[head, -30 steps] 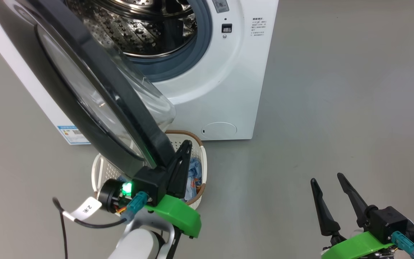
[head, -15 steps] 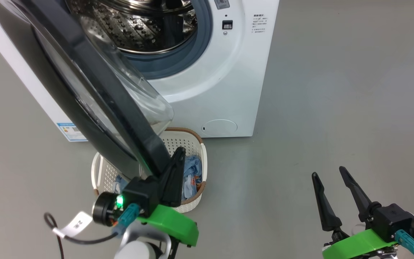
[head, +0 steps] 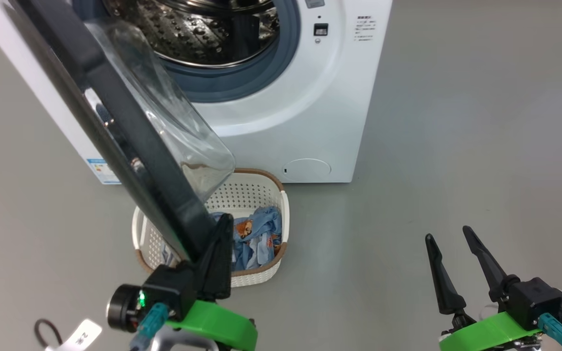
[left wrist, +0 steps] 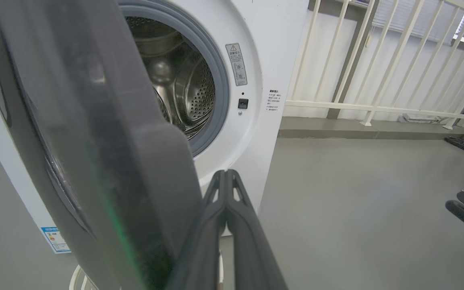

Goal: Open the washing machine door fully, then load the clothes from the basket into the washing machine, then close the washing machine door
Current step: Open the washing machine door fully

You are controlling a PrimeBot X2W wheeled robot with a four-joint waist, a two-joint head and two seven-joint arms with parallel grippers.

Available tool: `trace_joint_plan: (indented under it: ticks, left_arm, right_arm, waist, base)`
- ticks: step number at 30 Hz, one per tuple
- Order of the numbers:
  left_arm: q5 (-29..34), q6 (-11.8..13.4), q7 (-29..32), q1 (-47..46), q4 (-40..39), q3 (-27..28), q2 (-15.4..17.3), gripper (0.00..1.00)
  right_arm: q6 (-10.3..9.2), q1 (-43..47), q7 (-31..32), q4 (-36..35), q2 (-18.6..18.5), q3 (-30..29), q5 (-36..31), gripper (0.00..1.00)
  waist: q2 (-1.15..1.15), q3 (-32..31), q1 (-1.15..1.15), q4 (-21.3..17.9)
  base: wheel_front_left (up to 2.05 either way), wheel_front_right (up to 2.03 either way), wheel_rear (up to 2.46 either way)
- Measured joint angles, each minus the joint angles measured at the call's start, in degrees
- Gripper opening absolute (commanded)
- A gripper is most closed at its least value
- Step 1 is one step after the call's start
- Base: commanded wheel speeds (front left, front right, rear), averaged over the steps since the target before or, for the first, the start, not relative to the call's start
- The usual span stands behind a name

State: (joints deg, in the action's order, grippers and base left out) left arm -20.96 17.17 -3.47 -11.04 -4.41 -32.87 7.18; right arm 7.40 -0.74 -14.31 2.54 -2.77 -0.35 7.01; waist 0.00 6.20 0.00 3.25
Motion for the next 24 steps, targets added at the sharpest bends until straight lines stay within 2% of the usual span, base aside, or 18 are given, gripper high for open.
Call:
trace_joint_plan:
  ticks: [17,24]
  left_arm:
    - [-0.4,6.0,0.2,6.1,-7.0,2.6,0.8,0.0]
    - [-0.5,7.1,-0.7,7.4,-7.6,4.0,1.5,0.0]
  right_arm:
    - [0.0,0.4,0.0,0.0,0.0,-0.7,-1.4,1.0]
    - [0.0,0.8,0.0,-0.1,0.0,-1.0,-2.1,1.0]
  waist:
    - [0.0,0.7,0.0,5.4]
    - [0.0,0.7,0.0,8.5]
  base:
    - [0.0,0.0,0.0]
    - [0.0,0.0,0.0]
